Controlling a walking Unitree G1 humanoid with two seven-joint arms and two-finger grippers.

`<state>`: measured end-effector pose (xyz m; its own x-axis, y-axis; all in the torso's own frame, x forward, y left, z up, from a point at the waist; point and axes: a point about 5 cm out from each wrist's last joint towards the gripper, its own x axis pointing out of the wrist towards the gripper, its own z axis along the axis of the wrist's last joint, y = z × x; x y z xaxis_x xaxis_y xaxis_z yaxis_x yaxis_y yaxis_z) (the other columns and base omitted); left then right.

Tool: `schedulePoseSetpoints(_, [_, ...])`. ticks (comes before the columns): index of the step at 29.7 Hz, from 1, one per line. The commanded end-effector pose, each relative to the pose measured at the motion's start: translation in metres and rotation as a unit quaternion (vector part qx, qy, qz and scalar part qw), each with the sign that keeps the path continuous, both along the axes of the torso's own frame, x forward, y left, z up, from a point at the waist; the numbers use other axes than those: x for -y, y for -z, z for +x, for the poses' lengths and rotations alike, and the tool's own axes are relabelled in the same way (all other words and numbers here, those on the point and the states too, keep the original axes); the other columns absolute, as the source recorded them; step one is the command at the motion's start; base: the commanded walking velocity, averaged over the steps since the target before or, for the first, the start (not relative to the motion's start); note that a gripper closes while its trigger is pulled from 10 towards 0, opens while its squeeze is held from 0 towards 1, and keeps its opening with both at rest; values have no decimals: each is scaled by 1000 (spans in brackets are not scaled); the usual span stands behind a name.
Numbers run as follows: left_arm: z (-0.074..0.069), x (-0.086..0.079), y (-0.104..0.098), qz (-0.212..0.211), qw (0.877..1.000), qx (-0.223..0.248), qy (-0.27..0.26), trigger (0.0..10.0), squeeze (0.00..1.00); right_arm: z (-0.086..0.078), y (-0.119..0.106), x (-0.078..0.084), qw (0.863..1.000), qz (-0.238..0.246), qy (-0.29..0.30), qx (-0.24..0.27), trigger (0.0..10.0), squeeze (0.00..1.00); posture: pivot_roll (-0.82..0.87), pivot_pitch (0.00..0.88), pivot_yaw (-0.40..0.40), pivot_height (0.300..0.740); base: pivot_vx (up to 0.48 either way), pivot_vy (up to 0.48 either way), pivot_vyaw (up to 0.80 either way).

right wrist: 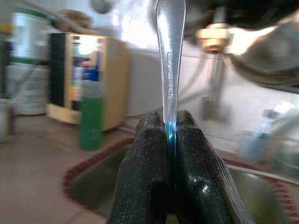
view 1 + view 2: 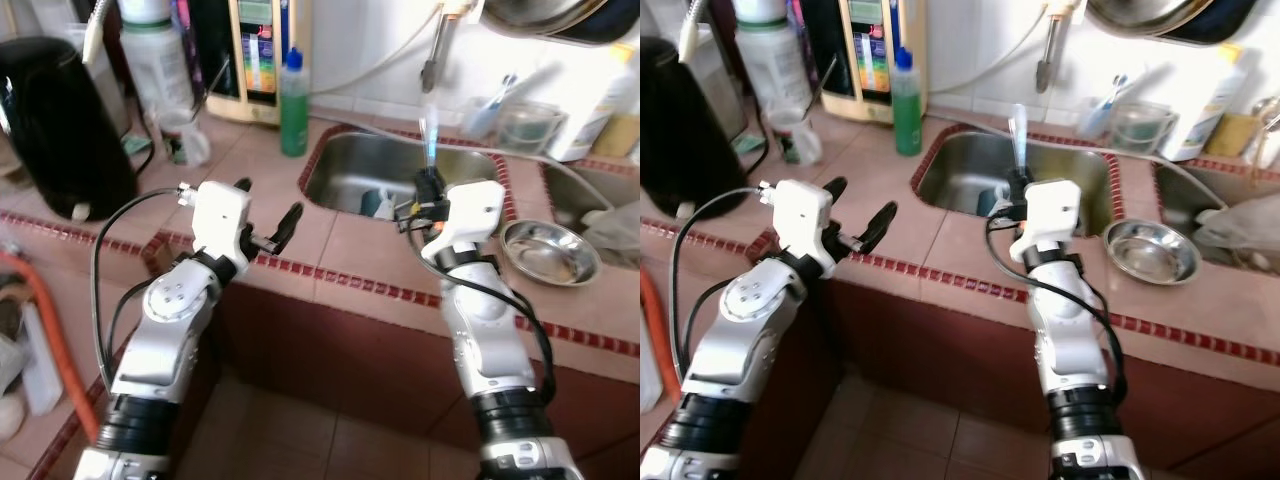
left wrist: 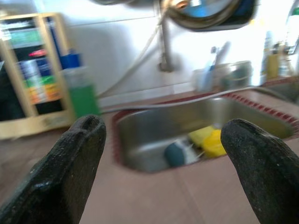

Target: Kitchen organization

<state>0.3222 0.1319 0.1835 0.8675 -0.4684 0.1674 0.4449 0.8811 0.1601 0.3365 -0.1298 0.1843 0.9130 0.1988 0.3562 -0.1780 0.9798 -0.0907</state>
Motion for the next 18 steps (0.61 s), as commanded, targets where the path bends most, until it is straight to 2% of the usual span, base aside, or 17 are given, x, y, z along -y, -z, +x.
schedulePoseSetpoints(1, [0, 9, -5, 5, 1000, 12, 15, 10000, 0, 1, -3, 6, 1000, -3, 10, 6, 10000, 0, -28, 0, -2, 740, 409, -247, -800])
schedulePoseSetpoints(7, [0, 10, -4, 6, 1000, 13, 18, 10000, 0, 1, -3, 7, 1000, -3, 10, 6, 10000, 0, -28, 0, -4, 740, 407, -248, -733])
schedulePoseSetpoints(18, [0, 9, -2, -2, 1000, 6, 14, 10000, 0, -1, -3, 5, 1000, 2, 3, 6, 10000, 0, -28, 0, -7, 740, 407, -226, 0])
